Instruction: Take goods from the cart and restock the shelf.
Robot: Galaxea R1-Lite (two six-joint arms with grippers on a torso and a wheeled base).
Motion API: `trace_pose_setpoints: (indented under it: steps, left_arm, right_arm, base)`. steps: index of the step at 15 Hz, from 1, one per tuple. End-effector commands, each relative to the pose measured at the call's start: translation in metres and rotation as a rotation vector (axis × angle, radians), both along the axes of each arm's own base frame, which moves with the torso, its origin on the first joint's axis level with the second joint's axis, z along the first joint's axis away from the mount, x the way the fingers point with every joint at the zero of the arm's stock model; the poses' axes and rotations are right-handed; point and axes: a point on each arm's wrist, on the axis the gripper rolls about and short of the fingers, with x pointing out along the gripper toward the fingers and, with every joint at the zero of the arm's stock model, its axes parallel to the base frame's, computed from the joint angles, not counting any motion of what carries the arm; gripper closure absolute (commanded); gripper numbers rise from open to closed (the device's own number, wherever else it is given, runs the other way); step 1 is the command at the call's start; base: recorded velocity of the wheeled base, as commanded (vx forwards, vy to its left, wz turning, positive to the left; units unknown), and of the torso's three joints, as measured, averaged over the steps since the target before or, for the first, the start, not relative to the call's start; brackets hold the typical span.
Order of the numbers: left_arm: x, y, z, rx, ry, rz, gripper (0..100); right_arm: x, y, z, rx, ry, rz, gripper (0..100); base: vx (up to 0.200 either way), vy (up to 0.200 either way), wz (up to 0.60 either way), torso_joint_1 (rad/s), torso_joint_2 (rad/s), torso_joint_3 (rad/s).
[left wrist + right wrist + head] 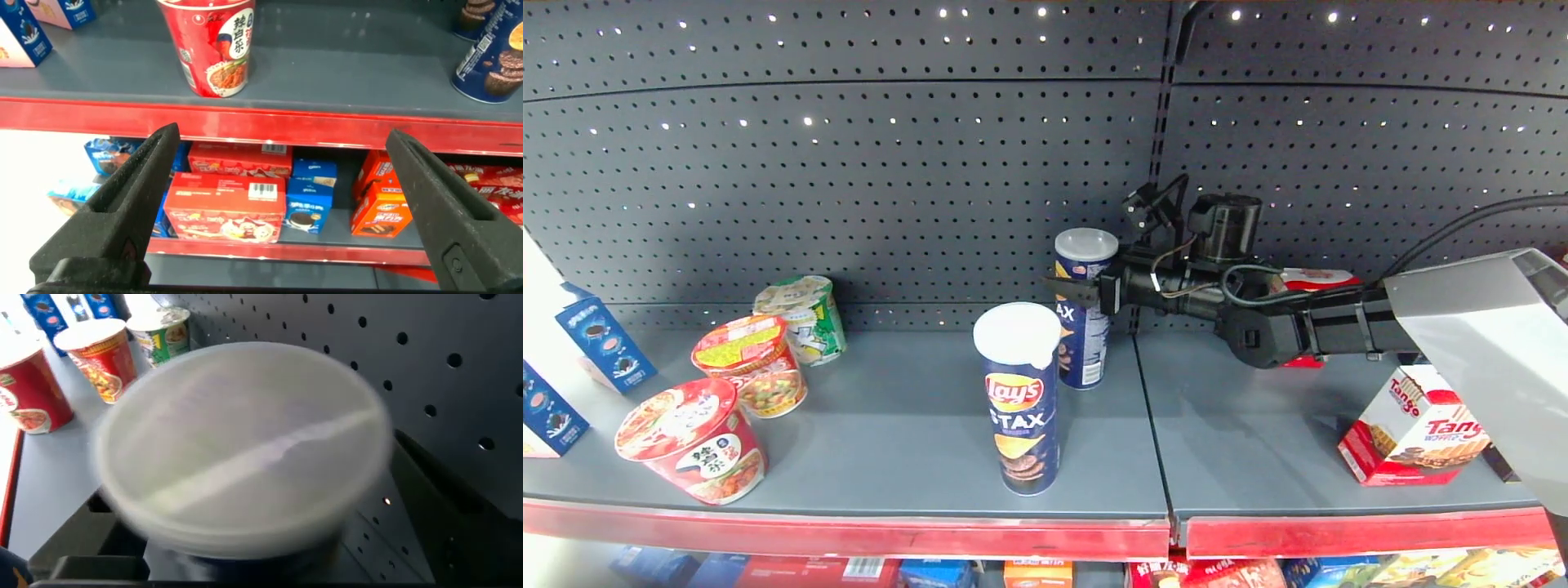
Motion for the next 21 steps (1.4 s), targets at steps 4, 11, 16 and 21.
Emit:
trace_pose_setpoints:
  steps: [4,11,16,21]
  left_arm:
    - [0.000,0.000,0.000,-0.002,0.001,0.001,0]
    - [0.000,0.000,0.000,-0.005,0.001,0.001,0]
    - [0.000,0.000,0.000,-0.010,-0.001,0.004,0]
    - [0.000,0.000,0.000,-0.010,-0.001,0.004,0]
  right_arm:
    - [-0.043,-0.015,0.007,-0.044,0.025,-0.035,0]
    - [-0.092,-0.039,0.006,-0.101,0.062,-0.396,0]
    - [-0.099,-0.023,-0.007,-0.133,0.078,-0.616,0]
    - [-0.087,-0.030,-0.015,-0.120,0.071,-0.726,0]
  base:
    - [0.000,0.000,0.00,0.000,0.00,0.000]
    - [0.000,0.000,0.00,0.000,0.00,0.000]
    - [0.000,0.000,0.00,0.000,0.00,0.000]
    - [0.000,0.000,0.00,0.000,0.00,0.000]
